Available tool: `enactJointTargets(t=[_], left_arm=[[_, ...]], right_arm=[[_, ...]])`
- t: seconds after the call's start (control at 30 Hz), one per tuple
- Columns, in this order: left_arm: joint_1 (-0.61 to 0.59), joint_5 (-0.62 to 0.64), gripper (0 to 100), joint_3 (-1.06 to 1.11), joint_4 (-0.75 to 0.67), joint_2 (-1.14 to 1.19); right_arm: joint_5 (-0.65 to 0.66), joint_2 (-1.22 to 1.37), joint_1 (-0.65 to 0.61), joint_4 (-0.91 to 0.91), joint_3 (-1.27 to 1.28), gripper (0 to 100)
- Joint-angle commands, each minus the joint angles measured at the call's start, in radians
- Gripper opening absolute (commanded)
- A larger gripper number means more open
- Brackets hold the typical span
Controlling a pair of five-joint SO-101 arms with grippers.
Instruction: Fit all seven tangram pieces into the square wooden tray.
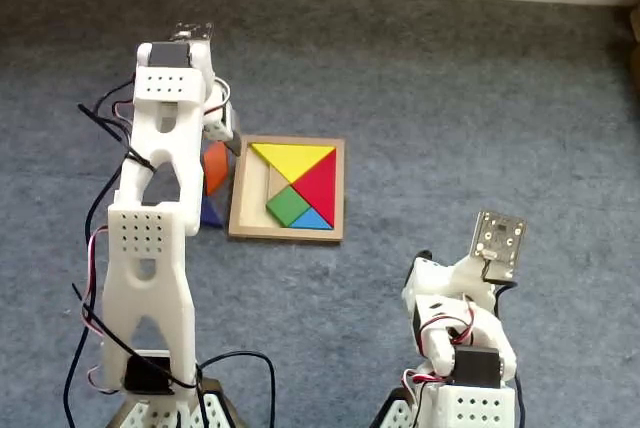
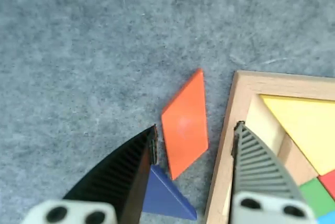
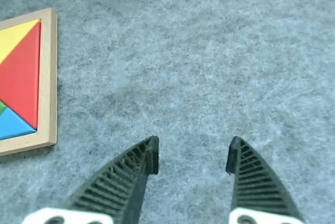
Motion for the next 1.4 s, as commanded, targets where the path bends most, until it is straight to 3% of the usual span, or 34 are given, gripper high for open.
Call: enactJointTargets(t=[0.0,0.3,0.53,0.83,1.03,1.37], left_arm=[[-0.015,0.0,23,-0.042,0.015,-0.008],[0.001,0.002,23,-0.067,0.015,0.061],[0.012,-0.002,9,-0.114,0.018,0.061],[0.035,-0.002,10,-0.11,0.021,0.068],[0.024,0.003,23,0.022,0.021,0.065],[-0.03,0.051,23,0.056,0.021,0.065]], right_arm=[[-0.009,0.007,0.012,0.002,0.127,21.7],[-0.009,0.007,0.012,0.002,0.127,21.7],[-0.009,0.007,0.012,0.002,0.127,21.7],[-0.009,0.007,0.012,0.002,0.127,21.7],[-0.009,0.007,0.012,0.002,0.127,21.7],[-0.009,0.007,0.012,0.004,0.127,21.7]])
